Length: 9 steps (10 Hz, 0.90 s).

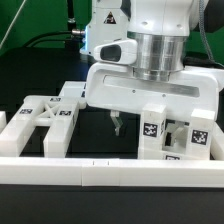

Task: Assemble chair

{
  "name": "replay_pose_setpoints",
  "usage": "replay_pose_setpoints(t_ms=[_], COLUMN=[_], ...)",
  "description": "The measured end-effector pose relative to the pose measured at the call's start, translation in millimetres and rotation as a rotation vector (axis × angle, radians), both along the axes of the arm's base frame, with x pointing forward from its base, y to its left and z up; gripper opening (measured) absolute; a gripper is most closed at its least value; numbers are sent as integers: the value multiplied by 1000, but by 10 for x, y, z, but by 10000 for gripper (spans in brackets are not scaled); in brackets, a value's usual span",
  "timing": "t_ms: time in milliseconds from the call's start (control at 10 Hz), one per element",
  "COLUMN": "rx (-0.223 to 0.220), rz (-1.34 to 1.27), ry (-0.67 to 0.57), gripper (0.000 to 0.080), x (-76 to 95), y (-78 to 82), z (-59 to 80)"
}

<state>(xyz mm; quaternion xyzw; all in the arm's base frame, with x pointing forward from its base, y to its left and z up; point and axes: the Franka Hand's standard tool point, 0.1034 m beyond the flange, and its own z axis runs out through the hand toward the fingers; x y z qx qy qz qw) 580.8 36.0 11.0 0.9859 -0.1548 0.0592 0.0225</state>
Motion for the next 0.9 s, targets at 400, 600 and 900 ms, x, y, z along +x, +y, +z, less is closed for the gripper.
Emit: replay_pose_setpoints(t_ms=[400,600,900], rx=[-2,-2,-3], rz=[4,5,6], ry=[8,8,3], gripper=[453,239,36], x=[-27,-29,-18], y=[17,21,16], z=[-50,-55,-44])
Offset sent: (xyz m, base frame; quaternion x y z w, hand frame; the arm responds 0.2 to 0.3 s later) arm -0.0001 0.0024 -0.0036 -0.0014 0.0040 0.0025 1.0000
